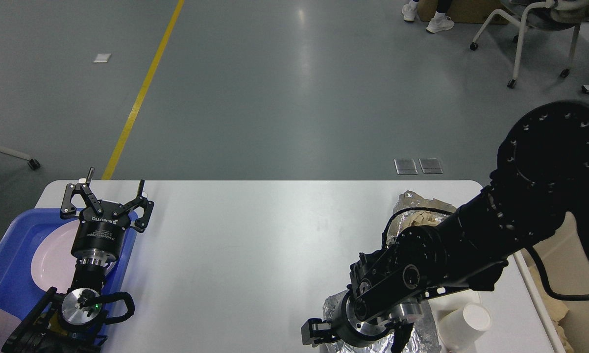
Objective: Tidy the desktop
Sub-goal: 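Lower the right gripper onto the nearer foil tray and grasp it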
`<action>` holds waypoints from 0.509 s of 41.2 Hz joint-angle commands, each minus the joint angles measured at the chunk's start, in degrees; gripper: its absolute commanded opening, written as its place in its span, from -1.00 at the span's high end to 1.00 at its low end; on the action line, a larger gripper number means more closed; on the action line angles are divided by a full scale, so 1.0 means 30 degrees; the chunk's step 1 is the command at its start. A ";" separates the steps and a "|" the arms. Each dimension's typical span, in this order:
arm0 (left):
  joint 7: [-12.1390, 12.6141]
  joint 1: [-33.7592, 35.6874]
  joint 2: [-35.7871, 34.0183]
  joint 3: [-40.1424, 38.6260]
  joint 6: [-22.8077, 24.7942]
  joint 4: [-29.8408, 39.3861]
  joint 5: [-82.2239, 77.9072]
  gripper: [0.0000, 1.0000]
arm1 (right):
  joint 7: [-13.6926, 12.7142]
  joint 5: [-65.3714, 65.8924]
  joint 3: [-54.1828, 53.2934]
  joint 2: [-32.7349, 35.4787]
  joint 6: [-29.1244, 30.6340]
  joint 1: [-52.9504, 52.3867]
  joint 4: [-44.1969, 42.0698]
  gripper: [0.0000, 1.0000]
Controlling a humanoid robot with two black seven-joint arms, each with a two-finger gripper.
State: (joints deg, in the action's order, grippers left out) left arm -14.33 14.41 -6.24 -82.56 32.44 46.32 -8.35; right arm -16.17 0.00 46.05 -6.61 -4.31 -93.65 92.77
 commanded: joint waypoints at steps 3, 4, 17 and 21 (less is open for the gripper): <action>0.0000 0.0000 0.0000 -0.0019 -0.0002 0.0000 0.0001 -0.93 | -0.0030 0.0965 -0.0174 -0.1107 -0.0264 0.2385 -0.2707 -0.72; 0.0000 0.0000 0.0000 0.0010 -0.0002 0.0000 0.0001 -0.93 | -0.0030 0.1141 -0.0174 -0.1253 -0.0264 0.2649 -0.2942 -0.72; 0.0000 0.0000 0.0000 -0.0019 -0.0002 0.0000 0.0001 -0.93 | -0.0030 0.2783 0.0001 -0.1899 -0.0293 0.5024 -0.5316 -0.63; 0.0000 0.0000 0.0000 -0.0019 0.0027 0.0000 0.0001 -0.93 | -0.0030 0.2842 0.0235 -0.1753 -0.0293 0.4908 -0.5434 -0.60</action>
State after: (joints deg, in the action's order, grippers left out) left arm -14.33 14.41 -6.21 -82.60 32.44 46.32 -8.36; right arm -16.26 8.09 45.96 -12.14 -5.18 -78.92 77.27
